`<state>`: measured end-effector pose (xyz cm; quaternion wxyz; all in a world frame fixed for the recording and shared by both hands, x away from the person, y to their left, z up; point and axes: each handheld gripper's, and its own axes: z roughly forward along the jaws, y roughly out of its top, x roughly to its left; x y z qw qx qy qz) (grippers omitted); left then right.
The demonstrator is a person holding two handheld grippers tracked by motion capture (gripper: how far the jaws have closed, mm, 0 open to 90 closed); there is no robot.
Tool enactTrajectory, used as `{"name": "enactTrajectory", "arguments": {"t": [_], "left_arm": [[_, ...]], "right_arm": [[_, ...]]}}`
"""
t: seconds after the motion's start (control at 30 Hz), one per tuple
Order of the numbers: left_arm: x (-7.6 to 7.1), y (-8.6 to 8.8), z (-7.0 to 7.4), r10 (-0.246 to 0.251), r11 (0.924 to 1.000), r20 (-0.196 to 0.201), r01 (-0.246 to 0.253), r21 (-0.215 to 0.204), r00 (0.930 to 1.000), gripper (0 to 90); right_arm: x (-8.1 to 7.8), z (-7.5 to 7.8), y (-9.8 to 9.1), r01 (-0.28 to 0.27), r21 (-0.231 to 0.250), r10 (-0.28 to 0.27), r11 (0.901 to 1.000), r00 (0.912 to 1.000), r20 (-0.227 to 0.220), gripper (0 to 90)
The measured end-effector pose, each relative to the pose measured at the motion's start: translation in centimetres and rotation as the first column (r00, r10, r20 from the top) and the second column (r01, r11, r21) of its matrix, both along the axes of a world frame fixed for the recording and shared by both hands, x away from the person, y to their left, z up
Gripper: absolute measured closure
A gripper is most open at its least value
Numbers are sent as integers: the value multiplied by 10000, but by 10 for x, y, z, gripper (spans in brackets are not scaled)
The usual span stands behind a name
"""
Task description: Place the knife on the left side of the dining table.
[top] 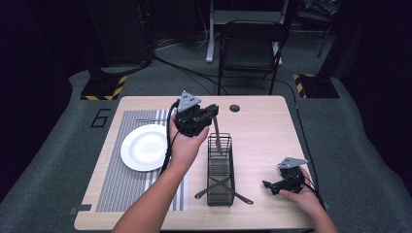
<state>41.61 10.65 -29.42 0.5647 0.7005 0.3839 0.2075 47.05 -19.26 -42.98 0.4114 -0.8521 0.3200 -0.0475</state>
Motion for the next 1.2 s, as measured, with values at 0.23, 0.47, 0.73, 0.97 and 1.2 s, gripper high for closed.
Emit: {"name": "enactTrajectory", "arguments": {"t": [0.23, 0.47, 0.73, 0.97, 1.2], "left_arm": [[-7, 7, 20, -11, 10000, 181, 12, -48, 9998, 837], [-11, 10, 38, 136, 9997, 301, -130, -214, 9995, 837], [-19, 14, 57, 144, 9997, 668, -129, -227, 9977, 837], [-27, 21, 69, 167, 9994, 864, -139, -333, 9961, 837], [-37, 33, 78, 306, 9990, 1139, -266, -370, 9930, 837]], "right_arm": [[0, 0, 0, -2, -1, 2, 10000, 10000, -1, 0], [0, 0, 0, -2, -2, 2, 10000, 10000, -3, 0], [0, 0, 0, 0, -4, 0, 10000, 10000, -3, 0], [0, 0, 0, -3, -3, 3, 10000, 10000, -2, 0], [0, 0, 0, 3, 3, -3, 10000, 10000, -9, 0]]}}
